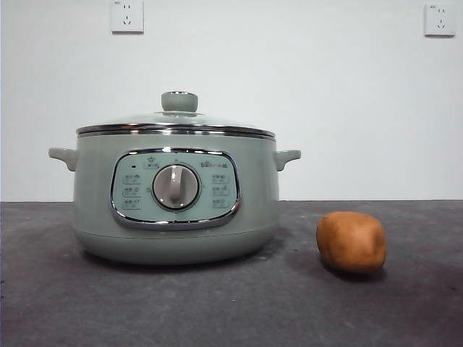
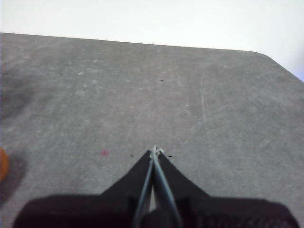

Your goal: Pick up the potato,open the lid,put the potato in the pot,close the lid

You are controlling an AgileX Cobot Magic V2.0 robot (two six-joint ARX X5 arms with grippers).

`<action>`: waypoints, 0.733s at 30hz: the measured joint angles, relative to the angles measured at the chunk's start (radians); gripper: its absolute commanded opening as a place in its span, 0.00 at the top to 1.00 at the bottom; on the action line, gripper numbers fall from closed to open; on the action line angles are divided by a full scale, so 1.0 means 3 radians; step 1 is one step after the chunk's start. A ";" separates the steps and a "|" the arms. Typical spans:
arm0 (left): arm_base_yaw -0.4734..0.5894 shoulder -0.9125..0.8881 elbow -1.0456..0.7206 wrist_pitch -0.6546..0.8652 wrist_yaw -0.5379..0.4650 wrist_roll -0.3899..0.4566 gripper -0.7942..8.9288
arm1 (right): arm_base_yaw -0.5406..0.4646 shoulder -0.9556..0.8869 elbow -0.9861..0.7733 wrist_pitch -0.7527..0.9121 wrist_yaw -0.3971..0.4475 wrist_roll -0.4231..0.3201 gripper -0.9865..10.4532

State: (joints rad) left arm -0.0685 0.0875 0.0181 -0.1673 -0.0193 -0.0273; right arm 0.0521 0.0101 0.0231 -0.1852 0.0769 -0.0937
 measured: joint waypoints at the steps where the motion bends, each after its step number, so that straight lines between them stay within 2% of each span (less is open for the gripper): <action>1: 0.0000 0.0000 0.0000 0.0000 -0.0001 -0.0001 0.92 | 0.0000 0.0000 0.0000 -0.0003 -0.0027 0.0034 0.91; 5: 0.0000 0.0005 0.0001 0.0000 0.0000 -0.0046 0.92 | 0.0000 0.0000 0.0000 -0.0010 -0.0235 0.0458 0.91; 9: 0.0000 0.0006 0.0006 -0.0011 0.0037 -0.0126 0.92 | 0.0000 0.0000 0.0001 -0.0017 -0.0304 0.0910 0.92; 14: 0.0000 0.0039 0.0267 -0.0211 0.0324 -0.0186 0.92 | 0.0000 0.0008 0.0200 -0.0388 -0.0580 0.1231 0.92; 22: 0.0000 0.0324 0.0964 -0.0420 0.0427 -0.0239 0.92 | 0.0000 0.0309 0.0982 -0.0682 -0.0607 0.1741 0.92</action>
State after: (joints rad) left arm -0.0685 0.1848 0.3073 -0.2932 0.1089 -0.0990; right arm 0.0521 0.1028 0.3176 -0.3897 -0.1051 0.4286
